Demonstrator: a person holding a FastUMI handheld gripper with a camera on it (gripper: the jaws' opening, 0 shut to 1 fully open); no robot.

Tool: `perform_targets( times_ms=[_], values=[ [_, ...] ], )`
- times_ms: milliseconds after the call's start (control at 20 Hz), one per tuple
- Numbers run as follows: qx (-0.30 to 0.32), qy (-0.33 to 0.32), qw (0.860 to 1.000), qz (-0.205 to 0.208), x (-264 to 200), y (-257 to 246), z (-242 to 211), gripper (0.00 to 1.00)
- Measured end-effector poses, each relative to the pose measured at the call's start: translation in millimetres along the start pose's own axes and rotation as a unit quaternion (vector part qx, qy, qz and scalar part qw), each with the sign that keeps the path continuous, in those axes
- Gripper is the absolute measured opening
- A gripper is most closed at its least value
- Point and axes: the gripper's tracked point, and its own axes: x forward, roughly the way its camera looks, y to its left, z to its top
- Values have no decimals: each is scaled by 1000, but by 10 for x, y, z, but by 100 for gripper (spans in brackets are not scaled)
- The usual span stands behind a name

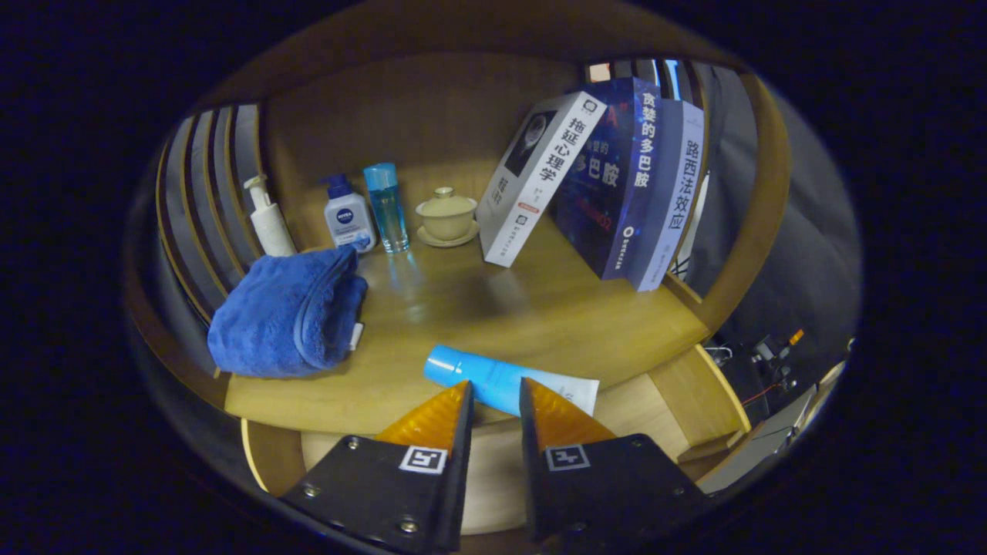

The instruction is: Pull open the drawer, take out the items inside it, and place them on the countertop above the cabinet.

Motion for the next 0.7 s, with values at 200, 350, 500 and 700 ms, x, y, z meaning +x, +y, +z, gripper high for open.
perform_targets(
  times_ms=[200,350,500,700],
  values=[
    [-2,-5,1000,27,166,190,87,33],
    [-21,3,999,39,300,323,41,32],
    [-22,2,999,43,368,377,43,32],
    [-34,-14,999,28,298,291,47,32]
  ],
)
